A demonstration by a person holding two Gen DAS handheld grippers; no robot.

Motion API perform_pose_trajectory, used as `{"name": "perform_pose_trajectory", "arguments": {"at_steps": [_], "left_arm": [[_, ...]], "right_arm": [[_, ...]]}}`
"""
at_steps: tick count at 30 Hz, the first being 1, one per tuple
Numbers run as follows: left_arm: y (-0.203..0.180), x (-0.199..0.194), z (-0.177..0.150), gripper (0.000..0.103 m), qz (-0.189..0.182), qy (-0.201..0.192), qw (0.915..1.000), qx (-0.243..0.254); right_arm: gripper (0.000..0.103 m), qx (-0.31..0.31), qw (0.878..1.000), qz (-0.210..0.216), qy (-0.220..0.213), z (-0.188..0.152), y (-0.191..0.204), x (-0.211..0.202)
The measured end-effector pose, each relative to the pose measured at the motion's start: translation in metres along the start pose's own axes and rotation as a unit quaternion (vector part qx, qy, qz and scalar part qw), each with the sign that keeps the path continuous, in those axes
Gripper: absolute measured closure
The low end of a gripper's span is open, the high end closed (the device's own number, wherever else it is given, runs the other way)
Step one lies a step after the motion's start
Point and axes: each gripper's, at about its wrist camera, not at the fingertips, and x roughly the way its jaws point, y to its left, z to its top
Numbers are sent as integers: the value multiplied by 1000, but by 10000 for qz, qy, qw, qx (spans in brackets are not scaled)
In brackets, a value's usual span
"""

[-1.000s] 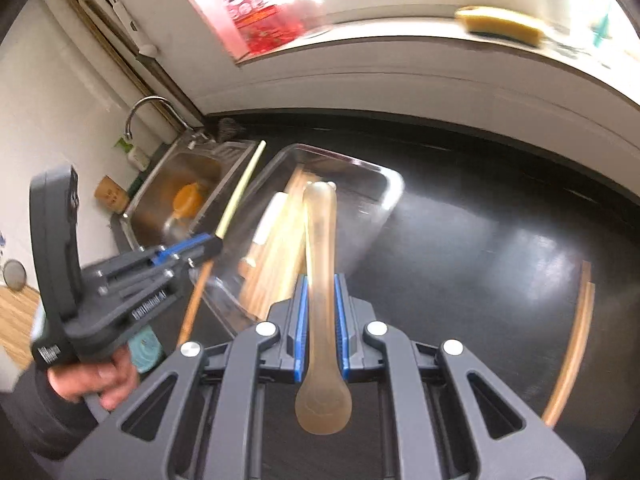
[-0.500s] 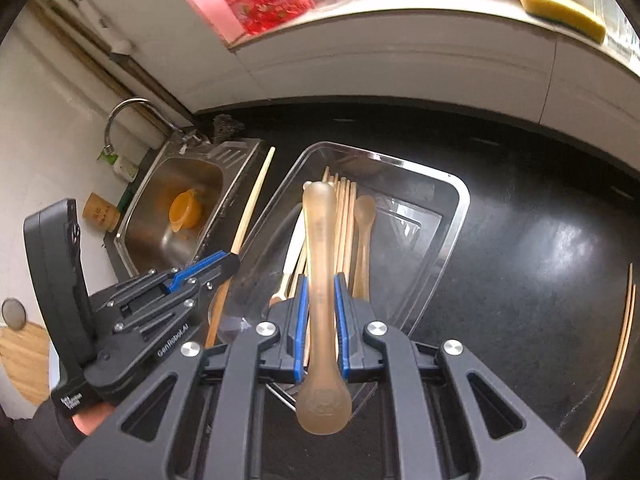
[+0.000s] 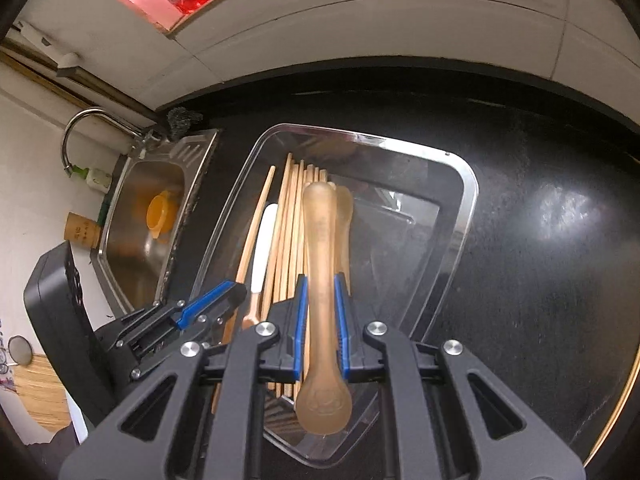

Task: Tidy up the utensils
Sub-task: 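Carry the chopstick and wooden spoon into the clear tray and open both grippers, then move both open grippers back over the last two chopsticks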

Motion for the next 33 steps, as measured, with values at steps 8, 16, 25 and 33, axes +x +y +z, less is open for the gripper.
{"name": "perform_pose_trajectory", "arguments": {"at_steps": [8, 16, 25, 33], "left_arm": [[1, 14, 1, 92, 92, 168, 9998, -2], [7, -15, -4, 6, 163, -263, 9991, -286], [0, -38, -11, 6, 266, -436, 9981, -342], [-42, -53, -22, 6, 332, -660, 9971, -176]], "right_arm": [[88, -89, 9998, -16, 153, 18, -2, 16], [21, 263, 9983, 288, -426, 28, -24, -27], [21, 266, 9968, 431, -622, 16, -34, -55], [21, 302, 9952, 370, -854, -20, -67, -94]]}}
